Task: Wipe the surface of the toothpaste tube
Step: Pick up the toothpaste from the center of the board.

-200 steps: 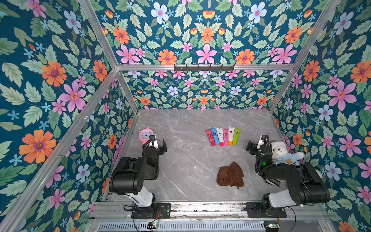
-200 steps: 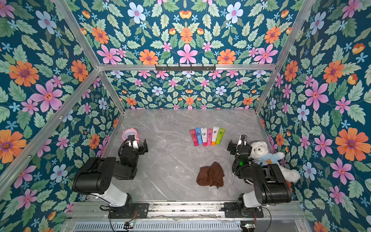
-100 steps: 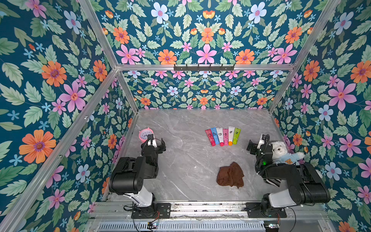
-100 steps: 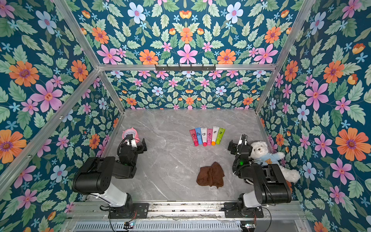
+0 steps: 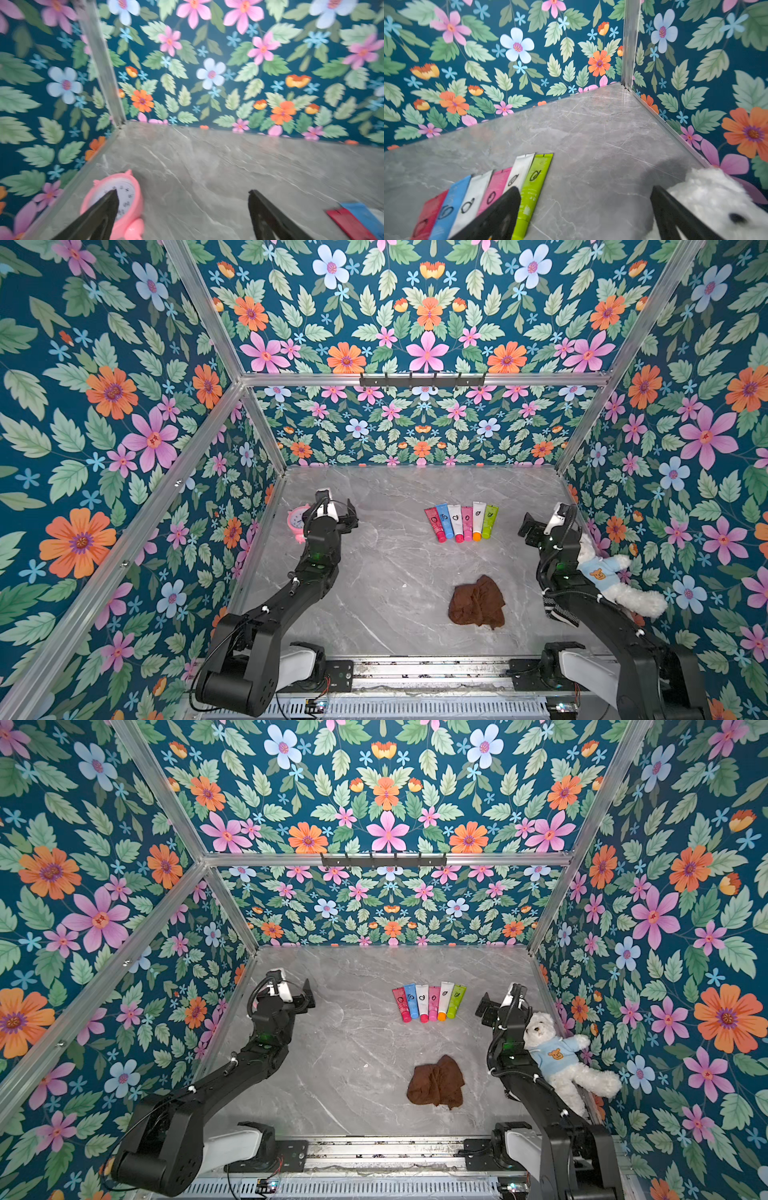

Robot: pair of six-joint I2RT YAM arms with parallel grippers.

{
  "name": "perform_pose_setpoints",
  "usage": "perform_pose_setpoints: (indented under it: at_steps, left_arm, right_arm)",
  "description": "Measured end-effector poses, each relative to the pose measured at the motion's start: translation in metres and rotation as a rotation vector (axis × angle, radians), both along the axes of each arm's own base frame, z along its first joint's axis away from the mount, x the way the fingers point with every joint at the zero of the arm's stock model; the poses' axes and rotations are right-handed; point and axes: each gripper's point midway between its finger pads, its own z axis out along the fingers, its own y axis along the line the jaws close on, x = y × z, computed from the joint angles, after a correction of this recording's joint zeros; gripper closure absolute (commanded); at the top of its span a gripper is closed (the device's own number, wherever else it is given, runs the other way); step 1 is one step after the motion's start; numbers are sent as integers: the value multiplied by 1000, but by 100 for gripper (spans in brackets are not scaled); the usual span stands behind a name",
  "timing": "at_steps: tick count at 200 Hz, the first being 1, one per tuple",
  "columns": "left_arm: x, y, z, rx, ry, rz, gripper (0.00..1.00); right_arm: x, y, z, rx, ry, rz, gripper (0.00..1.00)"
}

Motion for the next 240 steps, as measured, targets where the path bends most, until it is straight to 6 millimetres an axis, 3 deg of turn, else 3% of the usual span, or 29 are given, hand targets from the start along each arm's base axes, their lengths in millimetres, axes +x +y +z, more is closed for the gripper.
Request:
perform_pose_setpoints:
  at_steps: [23, 60, 78, 102, 123, 138, 152, 169, 189, 240]
  left_arm:
    - [-11, -50, -16, -76, 109, -169, 22]
    - [-60, -172, -56, -150, 345, -556, 19]
    - [-86, -209, -76, -153, 433, -670, 20]
    - [-100, -217, -106, -169, 525, -683, 21]
    - [-105, -215, -118, -198, 551, -668, 24]
    - [-98, -211, -119, -210, 549, -631, 27]
    - [-80, -209, -111, -231, 526, -586, 27]
    - [-51, -213, -98, -251, 487, -544, 27]
    - [-29, -232, -90, -269, 470, -552, 27]
    - [4, -271, -120, -304, 573, -555, 27]
  right_arm:
    - [-14, 5, 3, 88, 41, 23, 21]
    - [-22, 36, 18, 189, 106, 182, 28]
    - [-14, 58, 25, 240, 158, 301, 34]
    - [3, 96, 28, 343, 245, 490, 43]
    - [13, 141, 25, 413, 353, 645, 49]
    - [14, 173, 26, 412, 410, 746, 51]
    - [12, 191, 24, 431, 448, 808, 53]
    - [6, 194, 10, 448, 502, 809, 54]
    - [-4, 194, -3, 464, 554, 804, 54]
    - [-34, 179, -19, 429, 628, 746, 53]
